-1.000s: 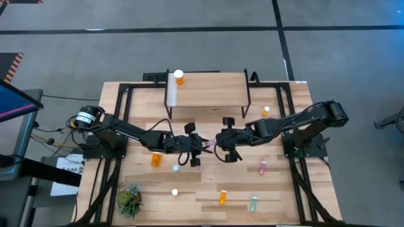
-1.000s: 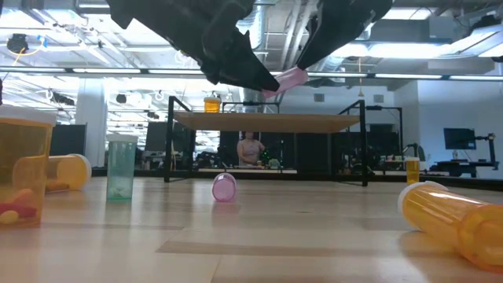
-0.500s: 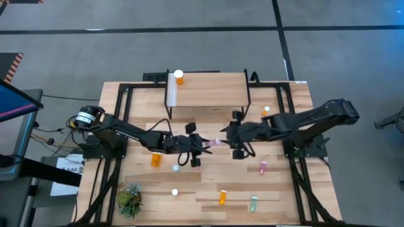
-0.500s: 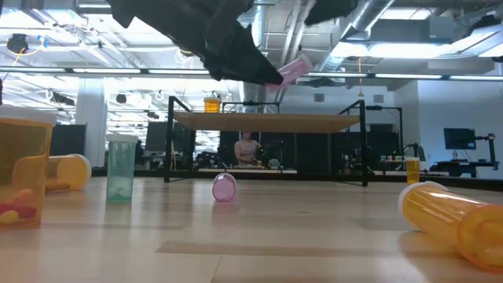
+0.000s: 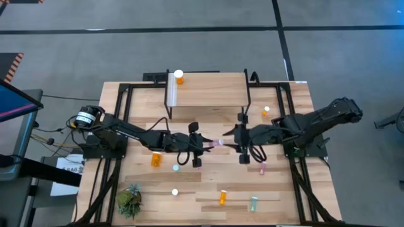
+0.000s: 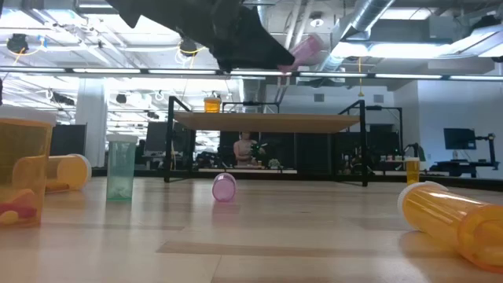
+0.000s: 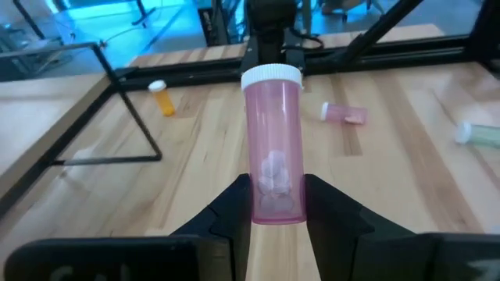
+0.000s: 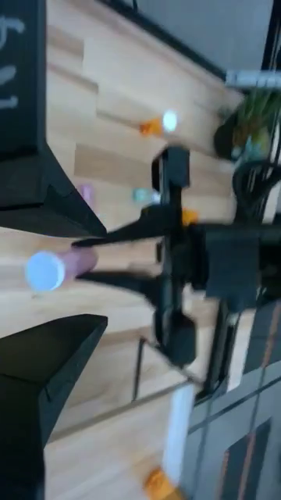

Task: Pick and place medicine bottles onto shelf by color
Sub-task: Put the middle pink pill bottle on the shelf

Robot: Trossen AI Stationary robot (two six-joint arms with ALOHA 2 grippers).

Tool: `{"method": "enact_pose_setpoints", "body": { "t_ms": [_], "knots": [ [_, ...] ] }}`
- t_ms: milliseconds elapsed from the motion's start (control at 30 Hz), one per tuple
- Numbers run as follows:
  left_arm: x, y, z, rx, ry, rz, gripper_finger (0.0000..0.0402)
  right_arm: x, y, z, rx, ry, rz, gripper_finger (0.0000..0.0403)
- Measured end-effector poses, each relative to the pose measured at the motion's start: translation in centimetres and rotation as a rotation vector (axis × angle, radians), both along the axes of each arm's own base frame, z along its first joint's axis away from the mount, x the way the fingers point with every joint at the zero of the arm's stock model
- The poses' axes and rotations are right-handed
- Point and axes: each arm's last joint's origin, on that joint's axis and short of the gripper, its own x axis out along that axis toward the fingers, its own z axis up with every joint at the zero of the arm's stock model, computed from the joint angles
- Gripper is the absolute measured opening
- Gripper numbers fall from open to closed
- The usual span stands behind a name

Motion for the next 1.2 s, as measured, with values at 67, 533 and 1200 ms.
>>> {"method": "enact_pose_setpoints", "body": {
  "t_ms": [67,533,1200],
  "knots": [
    [0.1,-0.1,0.2,-0.005,-0.016,-0.039,0.0087,-0.2,0.9,0.3,-0.012,-0.028,0.048,0.0189],
    [-1.2,0.2,-1.3,-0.038,-0.177,-0.084,0.0087,-2.6,0.1,-1.9,0.046,-0.234,0.059,0.018],
    [-1.2,0.2,-1.4,-0.032,-0.173,-0.086,0.0087,0.2,-1.0,-6.0,0.049,-0.082,-0.041,0.0239]
  ]
}}
